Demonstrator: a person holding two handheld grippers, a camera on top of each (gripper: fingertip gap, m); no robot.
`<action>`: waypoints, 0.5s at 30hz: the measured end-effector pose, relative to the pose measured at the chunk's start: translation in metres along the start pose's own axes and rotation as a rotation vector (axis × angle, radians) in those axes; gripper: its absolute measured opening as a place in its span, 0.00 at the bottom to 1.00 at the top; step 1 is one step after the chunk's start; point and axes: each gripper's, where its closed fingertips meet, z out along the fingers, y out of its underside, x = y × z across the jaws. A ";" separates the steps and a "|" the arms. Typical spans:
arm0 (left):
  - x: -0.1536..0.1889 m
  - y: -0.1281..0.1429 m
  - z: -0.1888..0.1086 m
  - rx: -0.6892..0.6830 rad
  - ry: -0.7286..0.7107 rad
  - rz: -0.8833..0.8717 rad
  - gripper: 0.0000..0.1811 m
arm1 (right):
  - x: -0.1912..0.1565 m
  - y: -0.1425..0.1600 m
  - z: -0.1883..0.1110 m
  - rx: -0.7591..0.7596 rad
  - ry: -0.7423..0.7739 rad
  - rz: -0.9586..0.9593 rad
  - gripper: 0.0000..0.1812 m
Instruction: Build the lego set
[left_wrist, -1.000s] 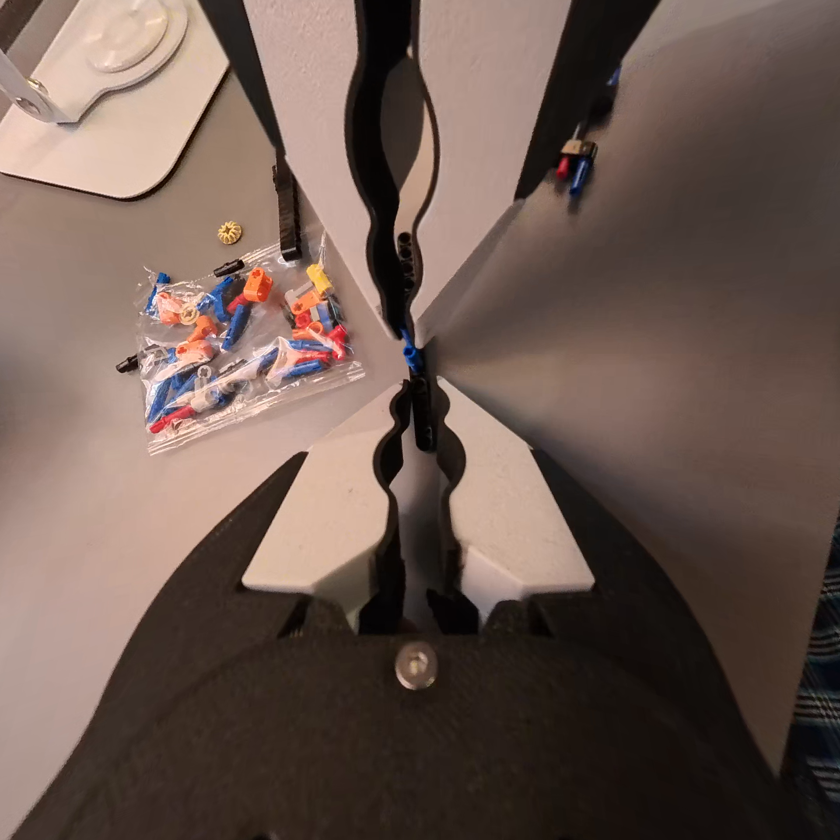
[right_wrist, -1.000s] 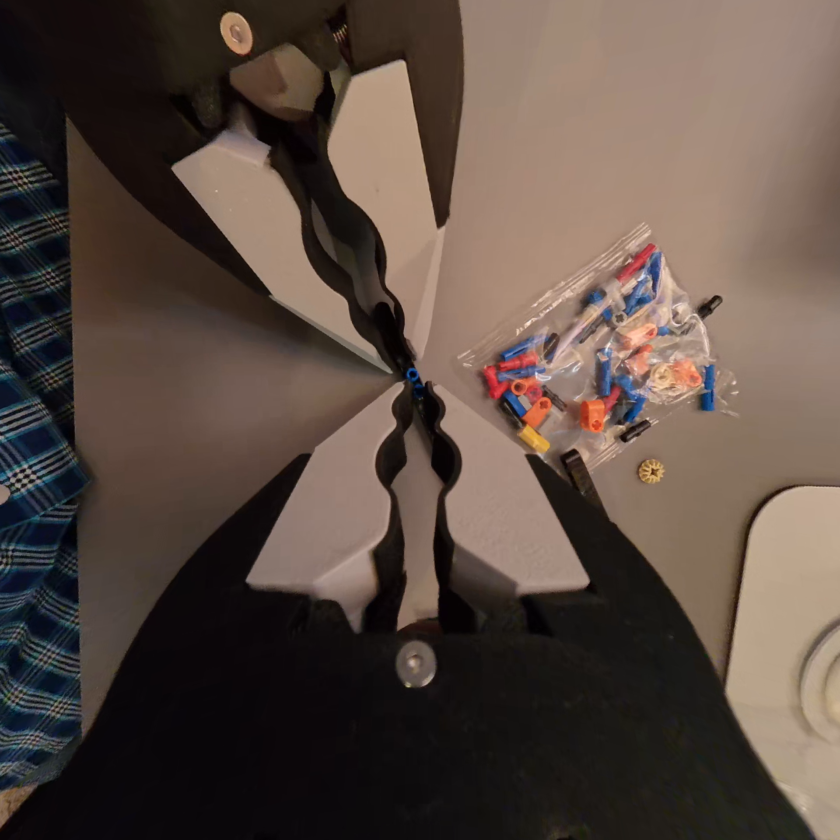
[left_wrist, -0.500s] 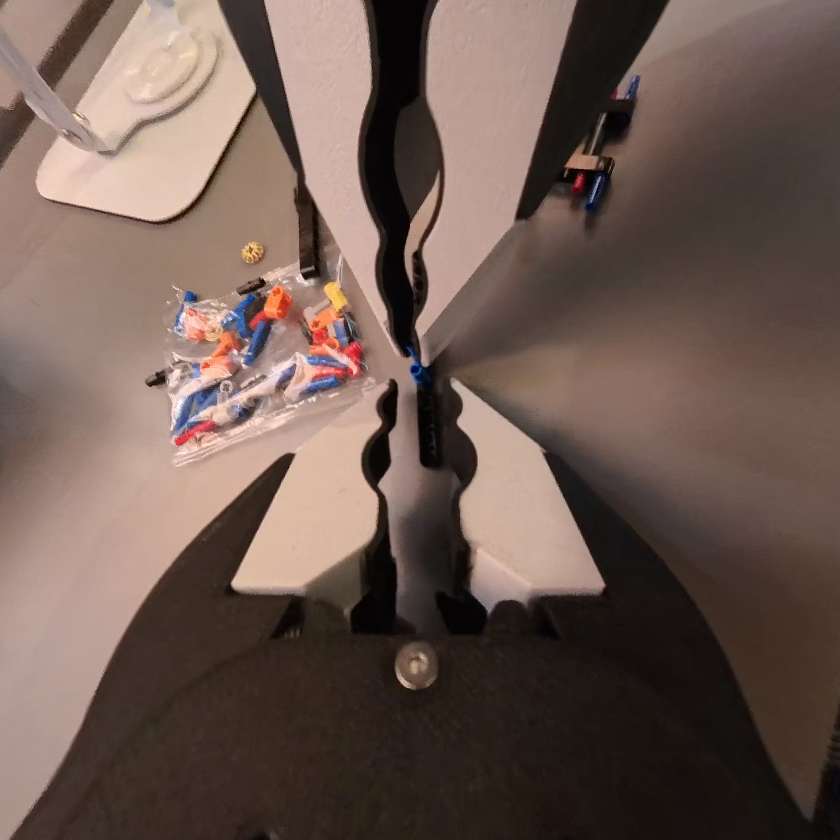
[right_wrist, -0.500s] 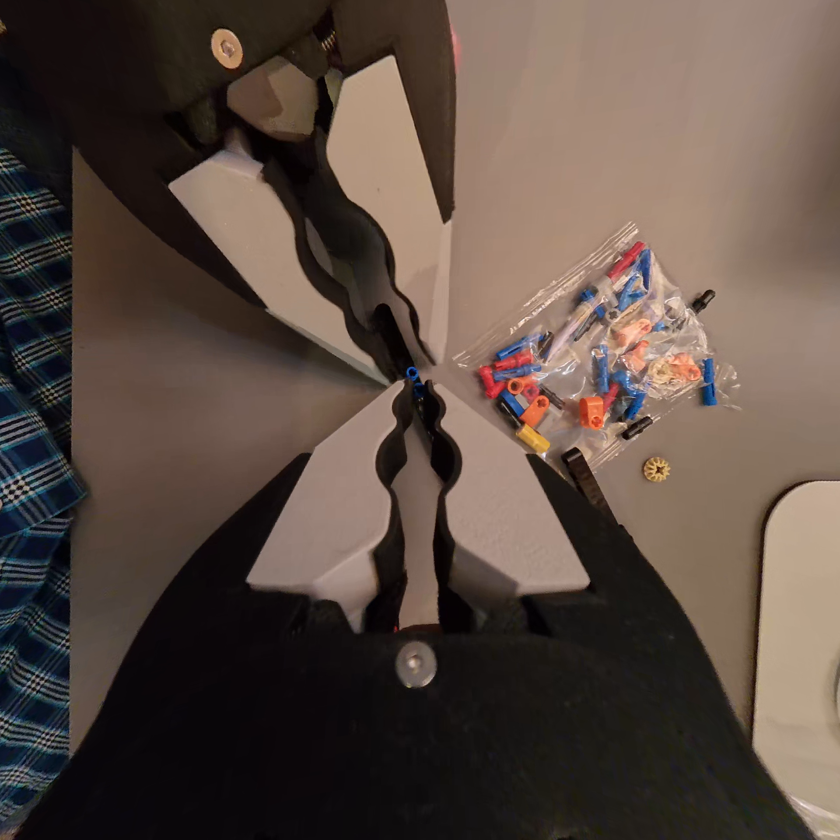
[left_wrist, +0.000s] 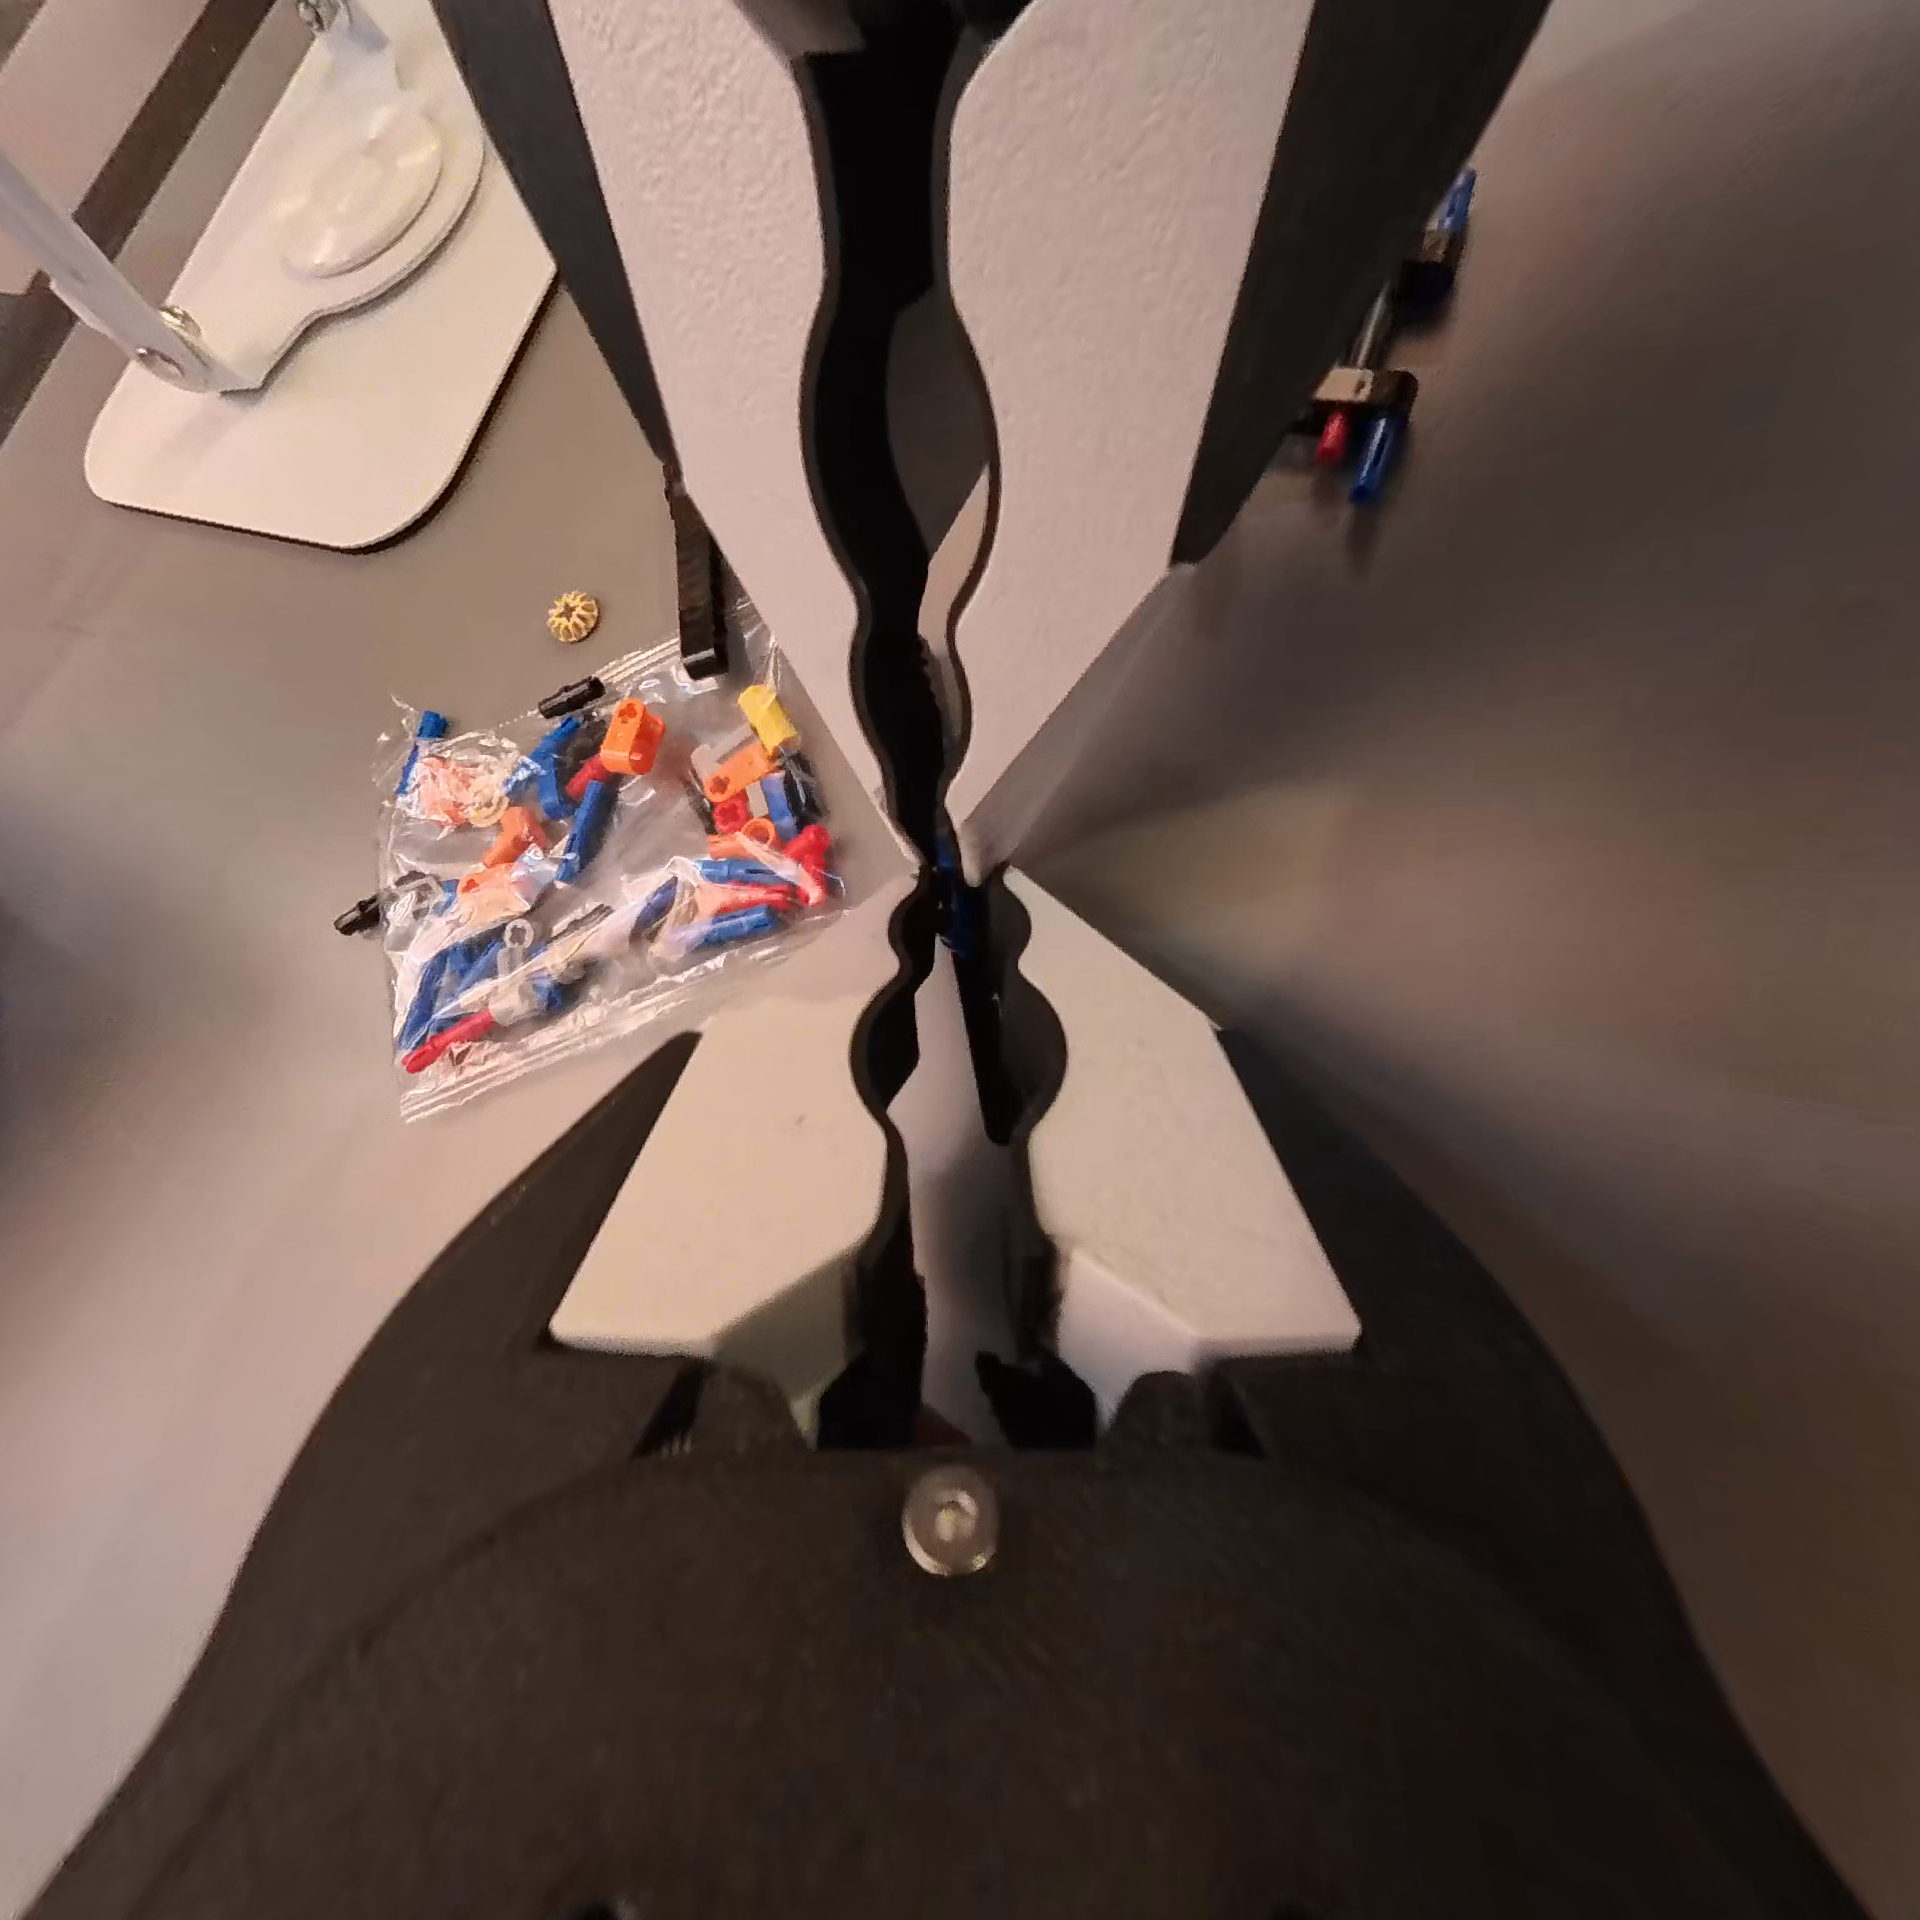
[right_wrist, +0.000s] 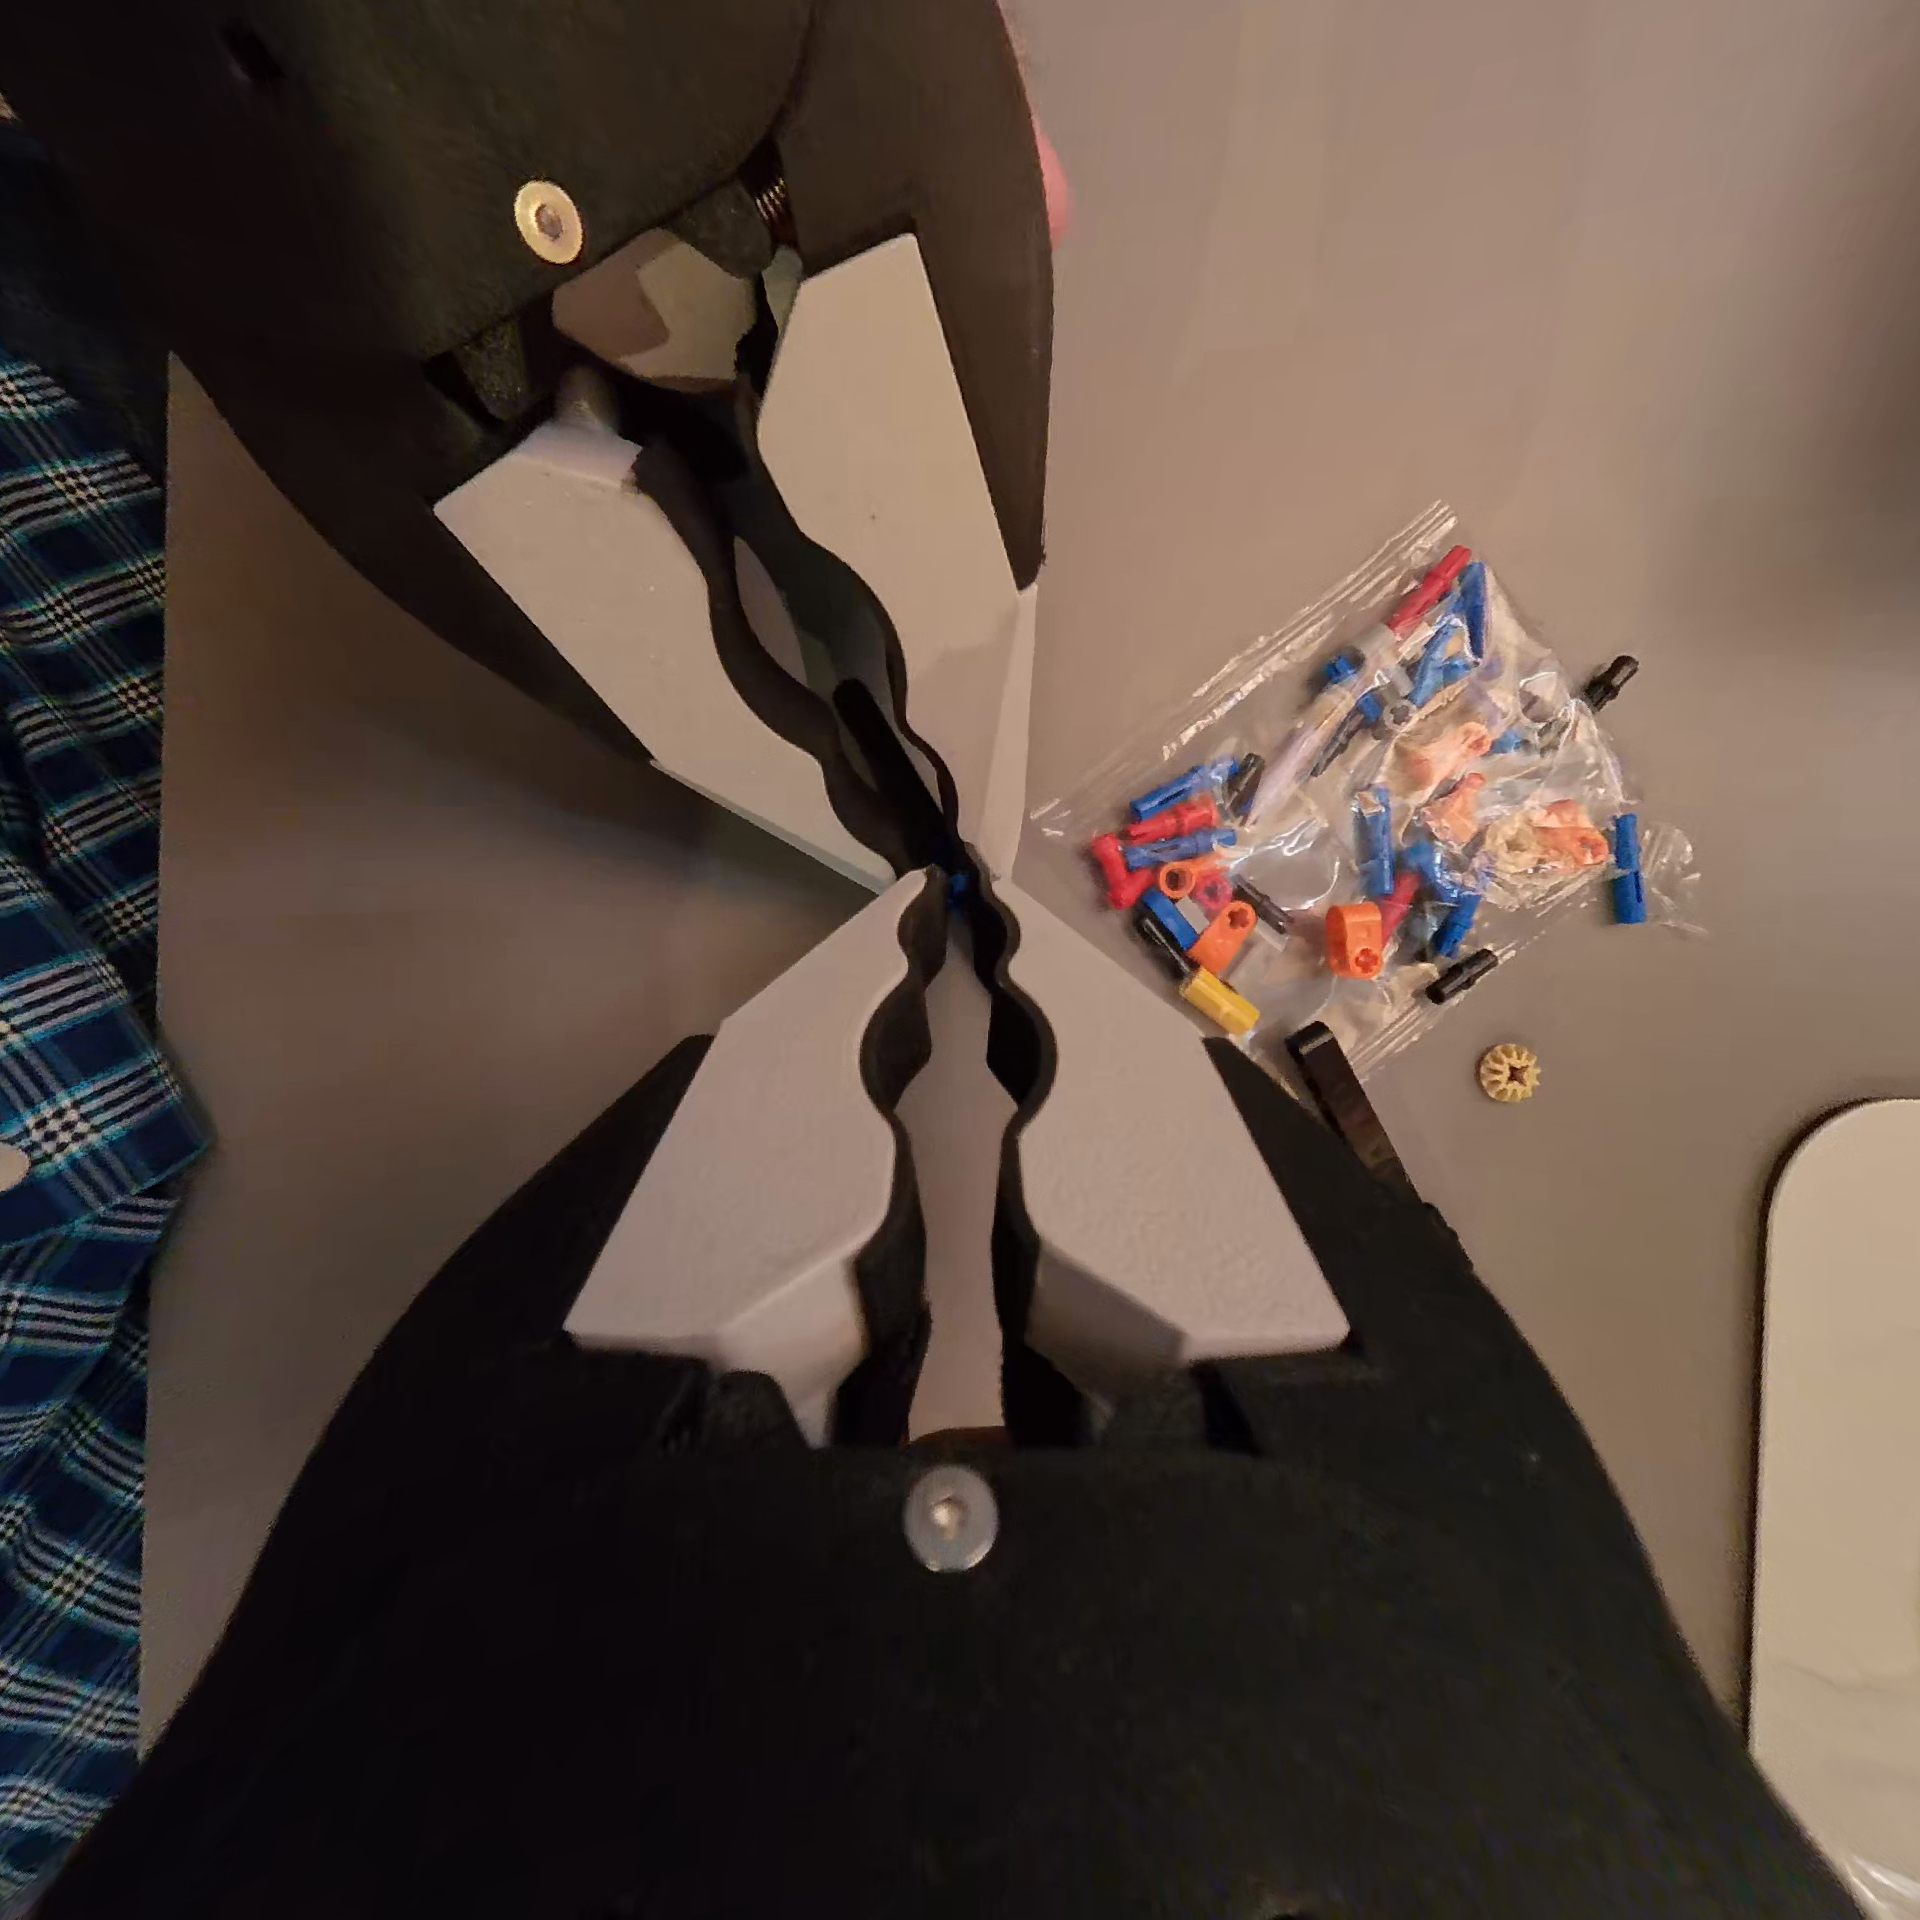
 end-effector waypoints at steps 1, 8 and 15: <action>0.000 0.000 0.000 -0.002 0.001 -0.006 0.04 | 0.000 0.000 0.000 -0.007 0.002 -0.004 0.01; -0.002 0.009 -0.009 -0.021 -0.023 -0.077 0.10 | 0.000 -0.003 0.002 -0.063 0.016 -0.036 0.01; -0.001 0.009 -0.008 -0.024 -0.005 -0.069 0.03 | 0.000 -0.005 0.003 -0.103 0.013 -0.057 0.01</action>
